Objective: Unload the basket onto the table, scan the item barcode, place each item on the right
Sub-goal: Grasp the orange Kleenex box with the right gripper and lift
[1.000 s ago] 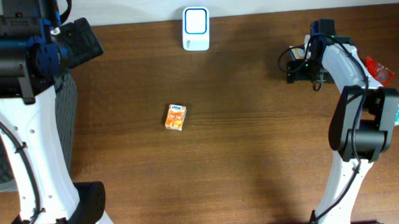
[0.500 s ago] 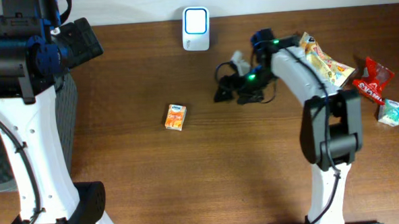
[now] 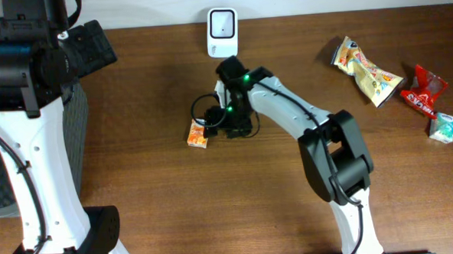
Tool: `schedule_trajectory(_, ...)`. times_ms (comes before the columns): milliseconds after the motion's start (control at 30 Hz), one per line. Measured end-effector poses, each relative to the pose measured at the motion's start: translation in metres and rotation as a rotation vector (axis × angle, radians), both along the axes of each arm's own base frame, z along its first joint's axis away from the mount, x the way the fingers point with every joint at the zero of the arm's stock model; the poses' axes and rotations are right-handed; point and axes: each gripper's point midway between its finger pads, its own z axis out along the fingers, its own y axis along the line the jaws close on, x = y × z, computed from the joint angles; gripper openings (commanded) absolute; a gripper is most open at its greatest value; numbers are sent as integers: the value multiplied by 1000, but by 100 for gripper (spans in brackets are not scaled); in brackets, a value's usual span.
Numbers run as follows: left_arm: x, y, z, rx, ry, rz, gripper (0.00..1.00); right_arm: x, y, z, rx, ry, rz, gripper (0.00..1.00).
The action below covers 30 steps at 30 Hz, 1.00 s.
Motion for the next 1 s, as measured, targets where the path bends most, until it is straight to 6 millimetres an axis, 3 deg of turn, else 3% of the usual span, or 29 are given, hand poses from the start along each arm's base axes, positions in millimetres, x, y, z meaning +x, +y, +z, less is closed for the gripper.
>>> schedule_trajectory(200, 0, 0, 0, 0, 0, 0, 99, 9, 14, -17, -38, -24, -83, 63)
schedule_trajectory(500, 0, 0, 0, 0, 0, 0, 99, 18, 19, -17, -19, -33, -132, 58)
schedule_trajectory(633, 0, 0, 0, 0, 0, 0, 99, 21, 26, -19, 19, -37, -125, 40)
schedule_trajectory(733, 0, 0, 0, 0, 0, 0, 99, 18, 32, -22, 48, -4, -124, 4)
schedule_trajectory(900, 0, 0, 0, 0, 0, 0, 99, 8, 40, -17, 109, 53, -88, 4)
schedule_trajectory(1000, 0, 0, 0, 0, 0, 0, 99, -9, 55, -8, 257, 143, -8, 4)
